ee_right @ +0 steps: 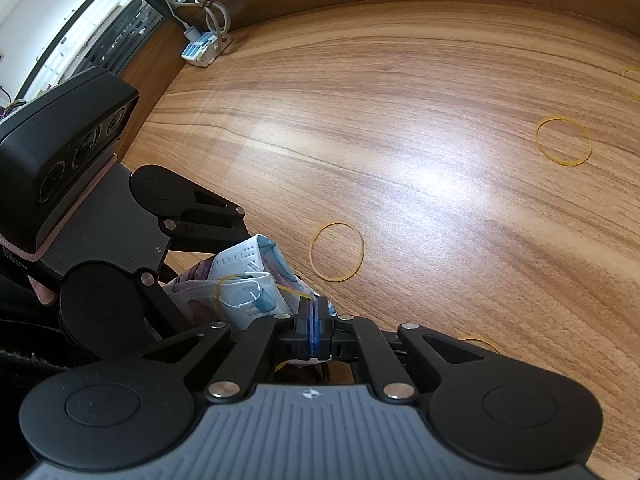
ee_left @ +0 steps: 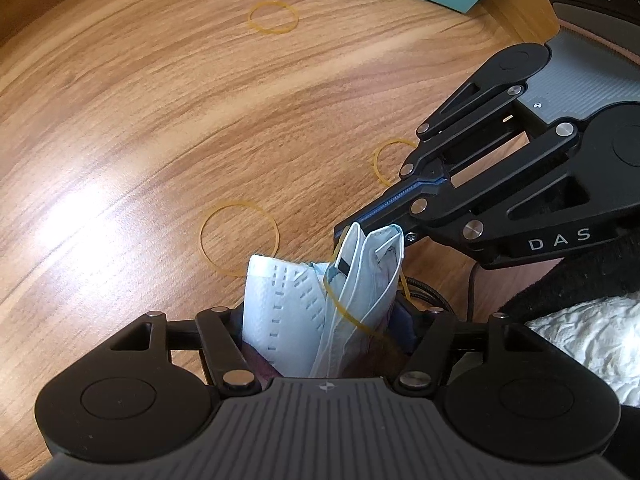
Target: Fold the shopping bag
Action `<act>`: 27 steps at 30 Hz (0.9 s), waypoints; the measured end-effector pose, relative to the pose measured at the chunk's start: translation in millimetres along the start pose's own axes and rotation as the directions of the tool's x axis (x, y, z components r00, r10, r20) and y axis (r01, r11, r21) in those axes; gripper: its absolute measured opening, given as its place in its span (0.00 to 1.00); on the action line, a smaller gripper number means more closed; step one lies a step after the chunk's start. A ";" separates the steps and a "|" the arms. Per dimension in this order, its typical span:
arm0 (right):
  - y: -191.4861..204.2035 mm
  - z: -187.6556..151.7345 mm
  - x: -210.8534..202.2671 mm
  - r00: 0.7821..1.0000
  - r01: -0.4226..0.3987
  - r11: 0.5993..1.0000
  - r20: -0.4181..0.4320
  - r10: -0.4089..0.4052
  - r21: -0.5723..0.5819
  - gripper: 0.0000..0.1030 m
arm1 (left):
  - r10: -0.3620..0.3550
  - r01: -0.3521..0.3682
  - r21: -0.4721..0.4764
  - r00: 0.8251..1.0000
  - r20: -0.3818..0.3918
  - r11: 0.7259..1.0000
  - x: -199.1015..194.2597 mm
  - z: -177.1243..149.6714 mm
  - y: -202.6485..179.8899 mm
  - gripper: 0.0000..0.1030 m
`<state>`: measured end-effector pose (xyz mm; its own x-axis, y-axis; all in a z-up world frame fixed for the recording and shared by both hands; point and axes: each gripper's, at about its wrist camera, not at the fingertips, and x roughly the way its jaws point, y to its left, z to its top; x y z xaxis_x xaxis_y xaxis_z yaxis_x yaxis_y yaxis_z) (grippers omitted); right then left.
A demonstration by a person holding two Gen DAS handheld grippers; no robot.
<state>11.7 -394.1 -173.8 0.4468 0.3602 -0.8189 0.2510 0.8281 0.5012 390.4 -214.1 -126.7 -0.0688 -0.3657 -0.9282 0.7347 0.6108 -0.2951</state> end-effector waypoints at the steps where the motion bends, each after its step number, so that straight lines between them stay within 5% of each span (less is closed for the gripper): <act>1: 0.0 0.0 -0.2 1.000 0.000 1.000 -0.001 0.000 -0.001 0.01 | 0.002 -0.002 0.001 1.000 0.002 1.000 -1.0 -0.1 -0.4 0.66; 9: -1.0 -0.4 -1.6 1.000 -0.003 1.000 -0.003 0.003 -0.001 0.01 | 0.003 -0.003 0.011 1.000 0.017 1.000 -7.7 -2.0 -2.2 0.64; 18: -1.1 -1.8 -2.7 1.000 -0.003 1.000 -0.002 0.003 0.010 0.01 | -0.060 0.060 -0.046 0.998 -0.007 0.997 -17.2 -2.0 2.0 0.45; 27: 10.7 6.8 -31.1 0.996 0.024 1.000 0.088 -0.023 -0.012 0.01 | -0.082 0.092 -0.063 0.986 0.148 0.994 -46.6 -5.8 11.5 0.34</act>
<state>6.3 -399.4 -141.0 0.5144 0.3018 -0.8027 0.2514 0.8419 0.4776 398.1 -186.0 -88.1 -0.0279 -0.5144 -0.8571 0.6815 0.6175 -0.3927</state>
